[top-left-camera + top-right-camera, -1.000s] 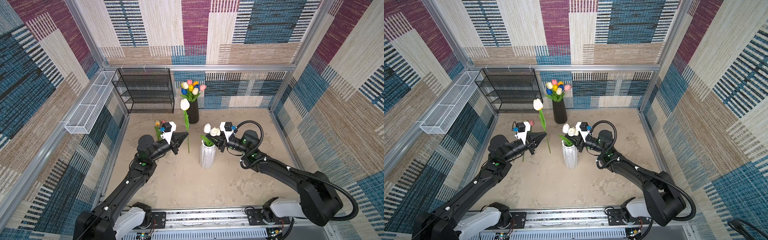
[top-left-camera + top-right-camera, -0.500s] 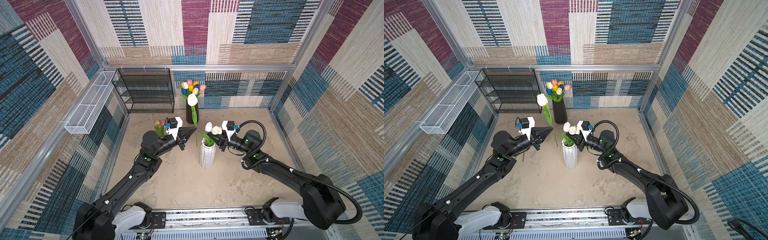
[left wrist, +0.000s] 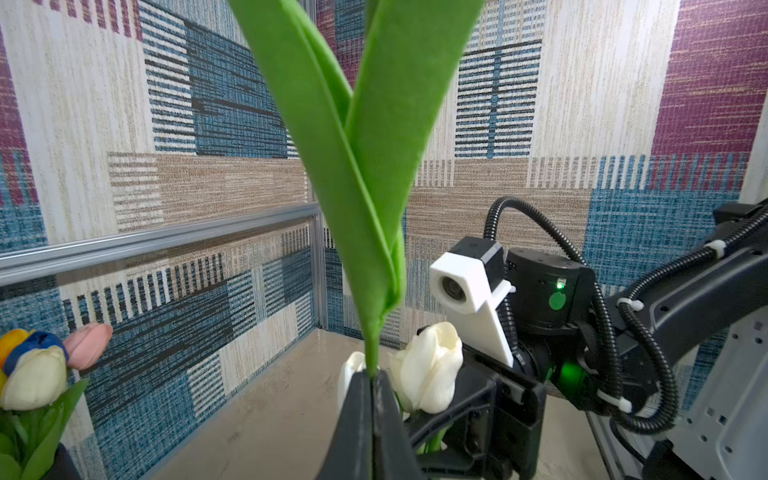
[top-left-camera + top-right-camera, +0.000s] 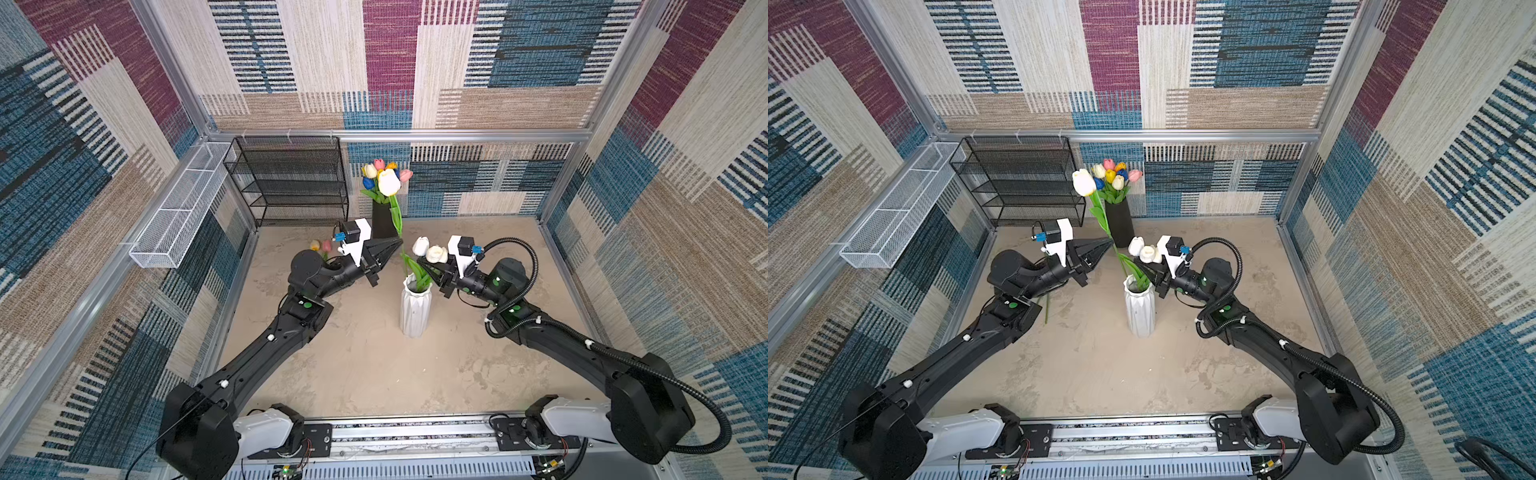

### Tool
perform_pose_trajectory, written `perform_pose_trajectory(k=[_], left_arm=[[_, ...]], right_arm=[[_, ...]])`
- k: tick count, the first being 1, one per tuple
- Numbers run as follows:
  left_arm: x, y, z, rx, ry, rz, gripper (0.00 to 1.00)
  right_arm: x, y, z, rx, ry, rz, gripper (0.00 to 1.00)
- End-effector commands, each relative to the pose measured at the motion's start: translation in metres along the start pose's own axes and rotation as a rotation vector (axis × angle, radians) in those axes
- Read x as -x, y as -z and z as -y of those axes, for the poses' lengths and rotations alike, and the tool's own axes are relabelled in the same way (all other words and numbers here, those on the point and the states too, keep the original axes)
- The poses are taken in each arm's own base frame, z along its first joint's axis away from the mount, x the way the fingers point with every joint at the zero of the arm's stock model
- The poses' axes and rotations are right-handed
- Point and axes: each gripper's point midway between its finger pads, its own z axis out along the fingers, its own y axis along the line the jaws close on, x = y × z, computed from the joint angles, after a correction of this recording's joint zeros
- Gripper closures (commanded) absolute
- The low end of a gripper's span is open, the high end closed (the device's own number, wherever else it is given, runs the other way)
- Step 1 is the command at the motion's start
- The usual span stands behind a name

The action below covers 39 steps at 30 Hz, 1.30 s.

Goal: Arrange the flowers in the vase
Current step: 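Carry the cream tulip with the left gripper over the white vase, then lower the cream tulip into the white vase and open the left gripper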

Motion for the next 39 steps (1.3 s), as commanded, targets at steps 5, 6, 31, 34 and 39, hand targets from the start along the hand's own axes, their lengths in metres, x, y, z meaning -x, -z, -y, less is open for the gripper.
perform_pose_trajectory(k=[5,6,31,34,39], left_arm=[[-0.025,-0.009,-0.007,0.007,0.035,-0.011,1.0],[-0.032,-0.009,-0.008,0.009,0.039,-0.019,1.0],[-0.118,0.054,-0.016,0.253,0.068,-0.431,0.51],[-0.123,0.062,-0.02,0.292,0.075,-0.485,0.29],[-0.145,0.075,-0.032,0.362,0.099,-0.595,0.19]], right_arm=[[0.009,0.001,0.002,-0.017,0.001,0.026,0.81],[0.008,0.001,0.002,-0.017,0.0,0.024,0.81],[-0.014,0.003,0.004,-0.027,-0.015,-0.008,0.81],[-0.013,0.003,0.004,-0.025,-0.016,-0.008,0.81],[-0.015,0.002,0.004,-0.026,-0.015,-0.011,0.81]])
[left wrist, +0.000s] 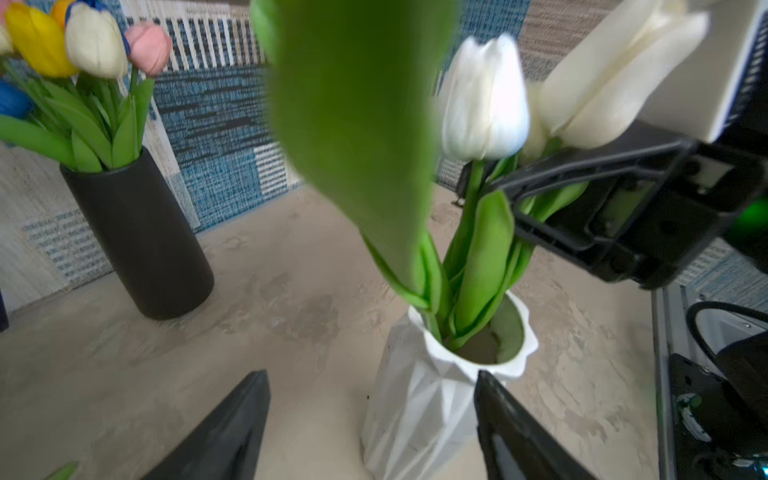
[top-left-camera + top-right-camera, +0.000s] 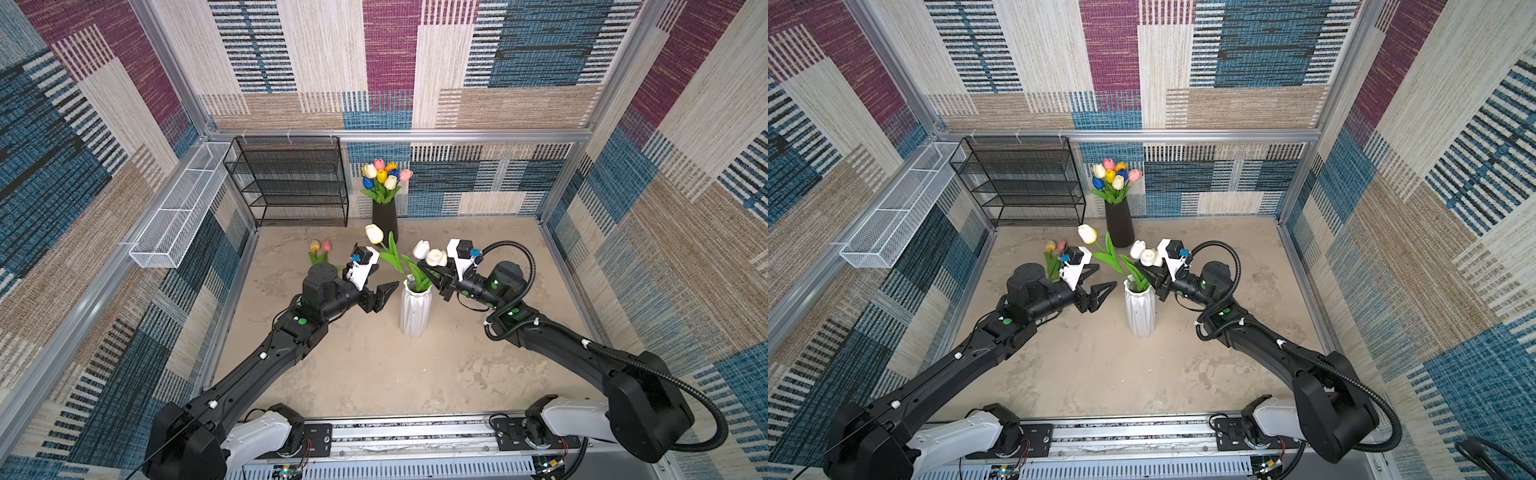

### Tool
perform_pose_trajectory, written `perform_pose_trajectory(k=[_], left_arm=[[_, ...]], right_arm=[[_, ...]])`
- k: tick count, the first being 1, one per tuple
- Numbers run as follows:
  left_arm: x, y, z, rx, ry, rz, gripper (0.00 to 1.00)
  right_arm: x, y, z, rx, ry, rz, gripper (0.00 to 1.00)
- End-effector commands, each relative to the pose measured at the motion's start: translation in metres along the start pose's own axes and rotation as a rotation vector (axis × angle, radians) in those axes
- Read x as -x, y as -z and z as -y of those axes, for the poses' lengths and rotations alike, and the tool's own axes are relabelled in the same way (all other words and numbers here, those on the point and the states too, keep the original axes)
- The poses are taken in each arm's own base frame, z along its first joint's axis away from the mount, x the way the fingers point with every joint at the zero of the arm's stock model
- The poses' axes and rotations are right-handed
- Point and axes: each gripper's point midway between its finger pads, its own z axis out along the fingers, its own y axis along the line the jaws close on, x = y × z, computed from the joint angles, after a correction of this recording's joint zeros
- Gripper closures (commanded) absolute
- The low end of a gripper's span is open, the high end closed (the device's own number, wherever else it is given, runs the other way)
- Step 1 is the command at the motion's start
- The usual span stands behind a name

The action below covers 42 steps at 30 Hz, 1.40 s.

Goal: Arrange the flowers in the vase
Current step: 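Lower the cream tulip into the white vase and open the left gripper, then move the left gripper back down to the loose tulips, then close the left gripper on a yellow-tipped tulip stem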

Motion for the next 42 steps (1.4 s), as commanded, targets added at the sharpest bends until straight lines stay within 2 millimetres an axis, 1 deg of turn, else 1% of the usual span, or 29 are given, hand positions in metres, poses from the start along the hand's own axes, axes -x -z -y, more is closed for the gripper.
perform_pose_trajectory(k=[1,4,5,7,8,10,11,13,15,17,19,20,21,22,24,25,26,28,31,36,39,40,42], left_arm=[[-0.021,-0.001,-0.014,0.069,-0.003,-0.103,0.18],[-0.021,0.003,-0.017,0.09,-0.015,-0.106,0.18],[-0.022,0.005,-0.023,0.121,-0.019,-0.102,0.19],[-0.025,0.012,-0.042,0.206,0.006,-0.111,0.24],[-0.027,0.018,-0.056,0.258,0.038,-0.121,0.25],[-0.04,0.03,-0.088,0.378,0.128,-0.141,0.26],[-0.049,0.038,-0.106,0.44,0.202,-0.158,0.26],[-0.075,0.054,-0.142,0.584,0.337,-0.225,0.29],[-0.109,0.072,-0.173,0.722,0.453,-0.365,0.3],[-0.133,0.082,-0.192,0.805,0.498,-0.502,0.35],[-0.15,0.086,-0.205,0.842,0.512,-0.596,0.38],[-0.157,0.085,-0.209,0.84,0.528,-0.634,0.42],[-0.162,0.086,-0.213,0.846,0.534,-0.666,0.42],[-0.168,0.085,-0.218,0.853,0.534,-0.694,0.45],[-0.18,0.081,-0.225,0.841,0.544,-0.733,0.46],[-0.184,0.078,-0.228,0.813,0.563,-0.751,0.47],[-0.188,0.073,-0.232,0.79,0.571,-0.764,0.51],[-0.198,0.066,-0.237,0.77,0.58,-0.803,0.54],[-0.211,0.05,-0.24,0.709,0.602,-0.862,0.69],[-0.233,0.032,-0.246,0.665,0.644,-0.911,0.66],[-0.244,0.029,-0.249,0.673,0.656,-0.944,0.64],[-0.247,0.027,-0.251,0.674,0.659,-0.953,0.65],[-0.251,0.026,-0.252,0.672,0.662,-0.961,0.71]], right_arm=[[0.002,0.0,0.003,-0.015,0.011,0.014,0.81],[0.002,0.0,0.002,-0.013,0.012,0.013,0.81],[0.002,0.0,0.002,-0.013,0.013,0.015,0.81],[0.002,0.0,0.003,-0.015,0.014,0.014,0.81],[0.002,0.0,0.003,-0.015,0.014,0.014,0.81],[0.003,0.001,0.002,-0.015,0.014,0.015,0.81],[0.003,0.001,0.002,-0.016,0.015,0.016,0.81],[0.004,0.001,0.002,-0.017,0.019,0.019,0.81],[0.005,0.002,0.002,-0.017,0.021,0.02,0.81],[0.005,0.002,0.001,-0.014,0.019,0.021,0.81],[0.005,0.002,0.001,-0.014,0.019,0.022,0.81],[0.004,0.002,0.001,-0.014,0.018,0.02,0.81],[0.005,0.002,0.001,-0.014,0.02,0.024,0.81],[0.005,0.002,0.001,-0.014,0.021,0.024,0.81],[0.004,0.002,0.001,-0.014,0.022,0.022,0.81],[0.005,0.002,0.002,-0.015,0.024,0.023,0.81],[0.004,0.002,0.002,-0.017,0.024,0.022,0.8],[0.004,0.002,0.002,-0.018,0.025,0.023,0.8],[0.004,0.002,0.002,-0.015,0.026,0.024,0.8],[0.004,0.002,0.002,-0.02,0.029,0.022,0.8],[0.004,0.003,0.002,-0.022,0.035,0.023,0.8],[0.005,0.004,0.001,-0.021,0.038,0.025,0.8],[0.006,0.004,0.001,-0.024,0.043,0.03,0.8]])
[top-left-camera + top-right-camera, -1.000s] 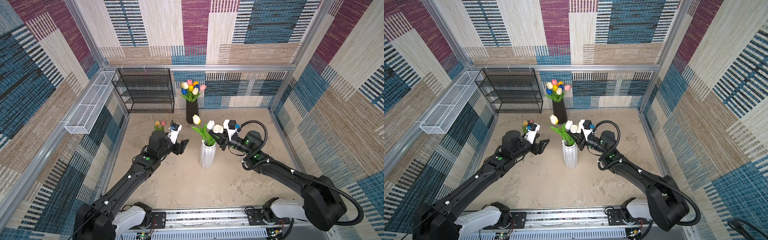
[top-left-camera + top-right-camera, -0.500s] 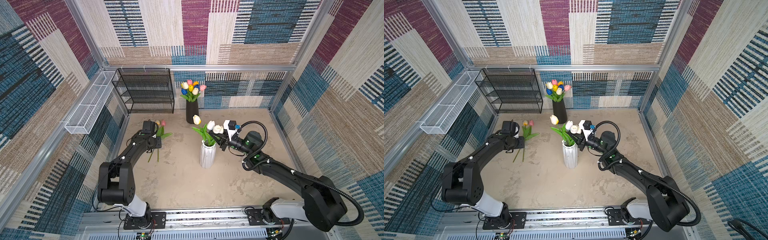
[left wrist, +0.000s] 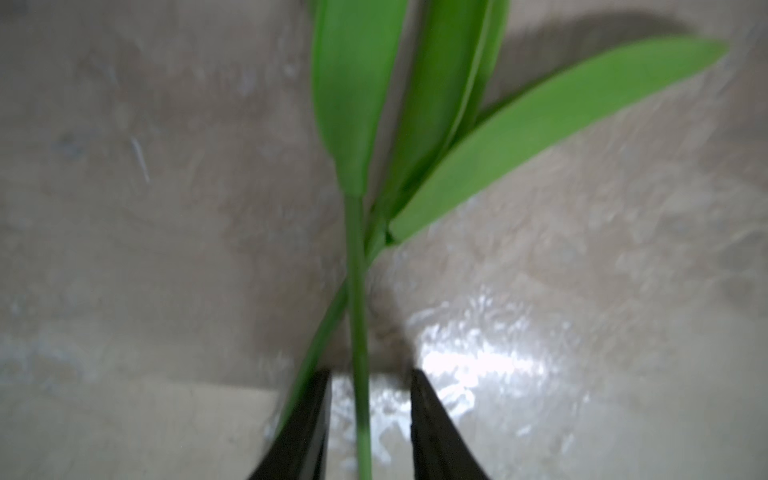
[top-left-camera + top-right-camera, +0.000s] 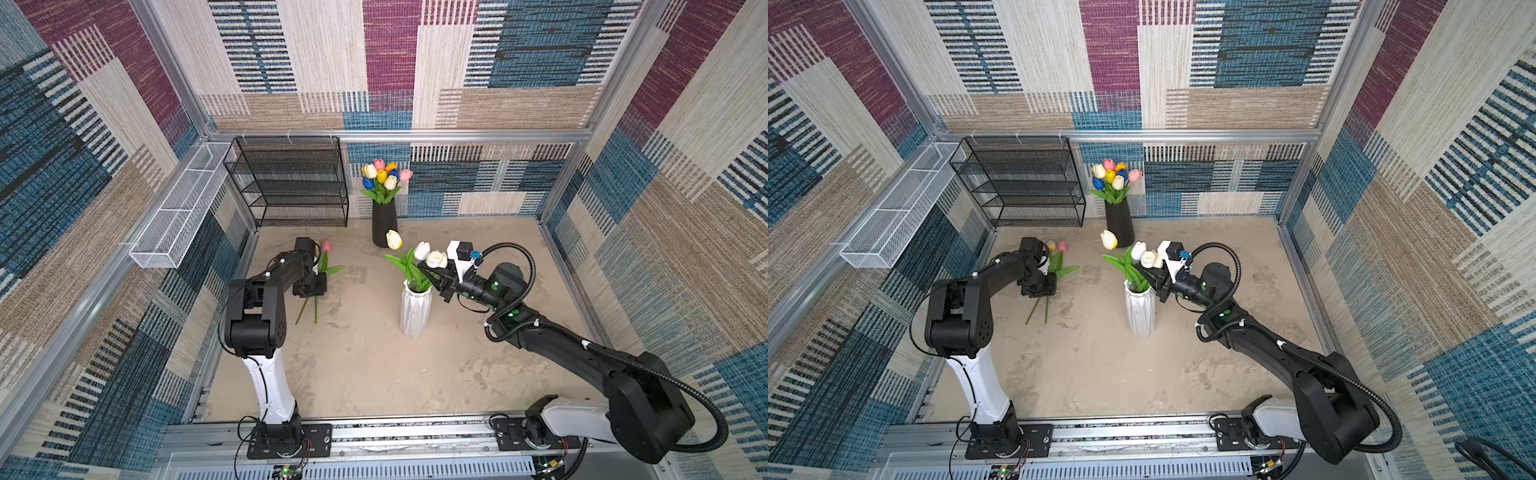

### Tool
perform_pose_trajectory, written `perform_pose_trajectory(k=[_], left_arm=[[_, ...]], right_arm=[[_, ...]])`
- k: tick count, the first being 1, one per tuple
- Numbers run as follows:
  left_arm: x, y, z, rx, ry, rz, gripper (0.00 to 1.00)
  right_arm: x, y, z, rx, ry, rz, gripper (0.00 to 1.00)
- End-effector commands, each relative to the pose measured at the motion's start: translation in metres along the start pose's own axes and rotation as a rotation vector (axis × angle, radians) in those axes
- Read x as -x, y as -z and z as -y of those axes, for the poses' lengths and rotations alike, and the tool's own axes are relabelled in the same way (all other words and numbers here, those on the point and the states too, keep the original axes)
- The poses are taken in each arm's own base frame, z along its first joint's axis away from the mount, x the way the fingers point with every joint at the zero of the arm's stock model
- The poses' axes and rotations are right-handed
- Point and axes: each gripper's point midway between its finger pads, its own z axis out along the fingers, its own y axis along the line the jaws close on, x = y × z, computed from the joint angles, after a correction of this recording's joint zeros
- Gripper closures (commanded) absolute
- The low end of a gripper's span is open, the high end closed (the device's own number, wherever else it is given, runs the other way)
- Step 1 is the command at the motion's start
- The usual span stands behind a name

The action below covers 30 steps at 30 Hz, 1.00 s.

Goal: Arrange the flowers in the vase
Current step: 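Close the left gripper on a yellow-tipped tulip stem, then lift the yellow-tipped tulip with the left gripper and carry it over the vase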

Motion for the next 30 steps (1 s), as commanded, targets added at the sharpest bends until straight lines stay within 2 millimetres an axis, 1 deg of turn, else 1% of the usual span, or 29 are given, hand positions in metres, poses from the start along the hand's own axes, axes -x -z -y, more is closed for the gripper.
perform_pose_trajectory(k=[1,4,6,8,11,14,17,20,22,23,25,26,28,30], left_arm=[[-0.014,-0.011,0.002,-0.011,-0.011,-0.067,0.76],[-0.013,-0.01,-0.002,0.013,-0.004,-0.065,0.88],[-0.01,-0.002,-0.002,0.009,0.007,-0.047,0.96],[-0.006,0.01,0.001,-0.007,0.019,-0.018,1.0],[0.0,0.04,0.01,-0.065,0.04,0.053,1.0],[0.005,0.083,0.022,-0.135,0.069,0.185,1.0],[0.003,0.123,0.029,-0.203,0.105,0.324,1.0],[-0.002,0.163,0.048,-0.328,0.057,0.476,1.0],[-0.009,0.194,0.063,-0.391,0.002,0.599,1.0],[-0.011,0.208,0.074,-0.443,-0.031,0.654,1.0],[-0.02,0.245,0.103,-0.578,-0.126,0.802,1.0],[-0.027,0.256,0.114,-0.625,-0.162,0.853,1.0],[-0.041,0.285,0.136,-0.744,-0.247,0.99,1.0],[-0.057,0.308,0.152,-0.829,-0.333,1.102,1.0]], right_arm=[[0.008,0.002,0.002,-0.022,0.031,0.032,0.8],[0.008,0.002,0.002,-0.021,0.032,0.034,0.8],[0.008,0.002,0.002,-0.022,0.031,0.035,0.8],[0.008,0.003,0.002,-0.023,0.031,0.035,0.8],[0.01,0.003,0.002,-0.023,0.034,0.04,0.8],[0.011,0.004,0.002,-0.026,0.037,0.041,0.8],[0.012,0.007,0.001,-0.032,0.042,0.047,0.8],[0.015,0.008,-0.001,-0.028,0.047,0.053,0.8],[0.016,0.008,-0.001,-0.029,0.046,0.055,0.8],[0.015,0.008,-0.001,-0.028,0.046,0.054,0.79],[0.014,0.008,0.0,-0.027,0.043,0.054,0.8],[0.013,0.007,0.0,-0.026,0.04,0.053,0.8],[0.012,0.006,0.0,-0.024,0.032,0.05,0.8],[0.012,0.006,0.0,-0.023,0.029,0.052,0.8]])
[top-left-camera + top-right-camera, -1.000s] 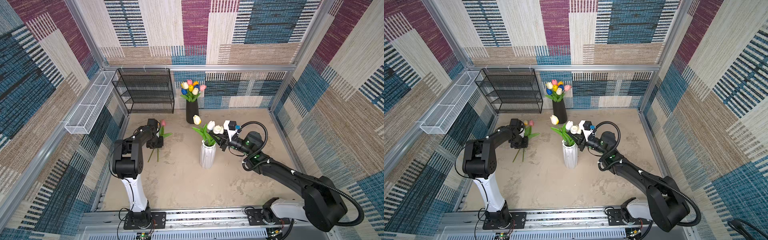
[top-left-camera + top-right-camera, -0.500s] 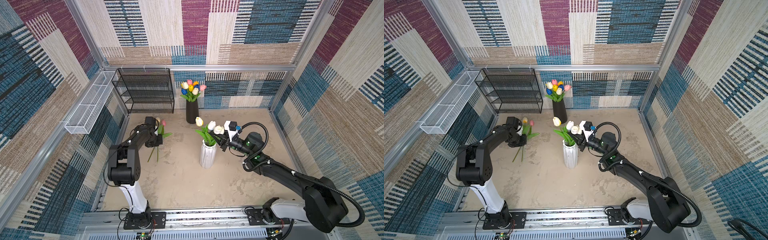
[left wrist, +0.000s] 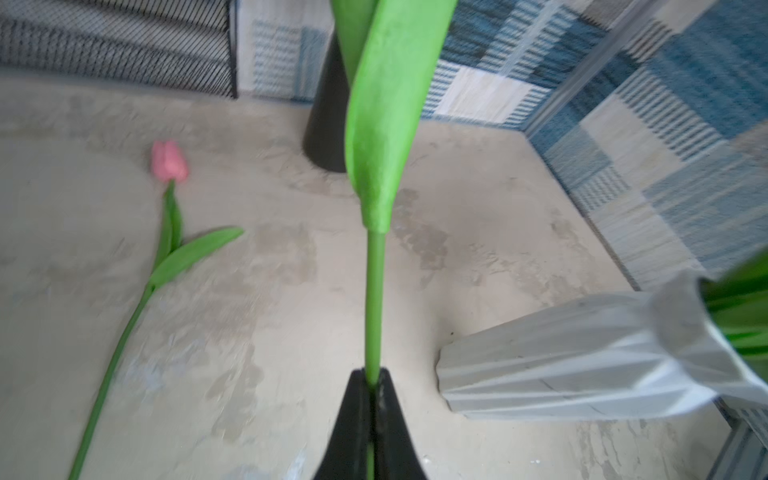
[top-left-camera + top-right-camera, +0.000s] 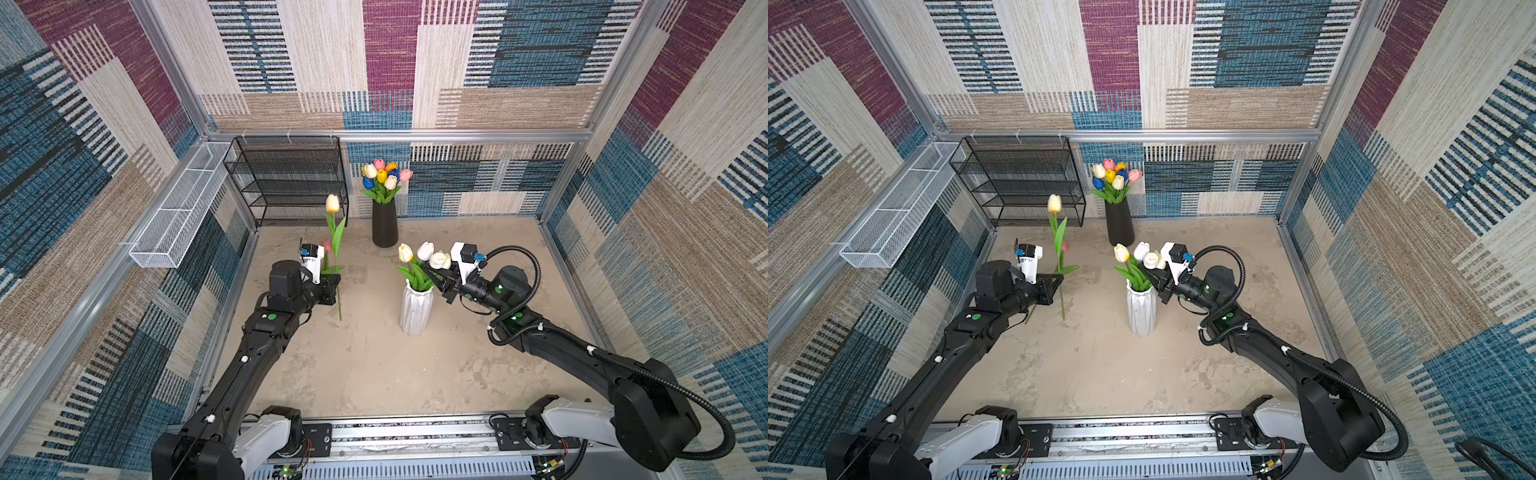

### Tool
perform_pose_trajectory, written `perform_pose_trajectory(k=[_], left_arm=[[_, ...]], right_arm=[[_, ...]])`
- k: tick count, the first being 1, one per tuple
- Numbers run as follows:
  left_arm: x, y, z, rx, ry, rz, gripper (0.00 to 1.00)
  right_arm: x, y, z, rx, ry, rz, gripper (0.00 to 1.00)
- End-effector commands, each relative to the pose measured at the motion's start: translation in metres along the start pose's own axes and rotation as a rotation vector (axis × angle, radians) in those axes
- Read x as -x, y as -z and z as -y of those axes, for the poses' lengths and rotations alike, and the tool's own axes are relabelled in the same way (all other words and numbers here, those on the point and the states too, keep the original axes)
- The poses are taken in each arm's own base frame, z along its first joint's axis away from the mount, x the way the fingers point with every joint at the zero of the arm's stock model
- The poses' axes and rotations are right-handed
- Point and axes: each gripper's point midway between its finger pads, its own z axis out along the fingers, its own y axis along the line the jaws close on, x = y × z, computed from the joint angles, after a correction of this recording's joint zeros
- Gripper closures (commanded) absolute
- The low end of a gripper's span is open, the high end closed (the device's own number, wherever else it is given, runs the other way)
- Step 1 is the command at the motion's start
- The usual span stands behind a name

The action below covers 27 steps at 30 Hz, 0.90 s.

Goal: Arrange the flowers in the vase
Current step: 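Lift the yellow-tipped tulip with the left gripper and carry it over the vase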

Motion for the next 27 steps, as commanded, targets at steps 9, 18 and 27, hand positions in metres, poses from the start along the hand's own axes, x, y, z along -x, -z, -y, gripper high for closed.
perform_pose_trajectory(k=[9,18,27], left_arm=[[0.065,0.065,0.151,-0.598,-0.329,0.498,1.0],[0.091,0.056,0.21,-0.795,-0.372,0.585,1.0],[0.093,0.018,0.21,-0.738,-0.409,0.592,1.0]], right_arm=[[0.014,0.0,0.001,-0.007,0.004,0.044,0.8],[0.016,0.0,0.001,-0.01,0.004,0.049,0.8],[0.019,0.003,0.0,-0.015,0.014,0.057,0.8]])
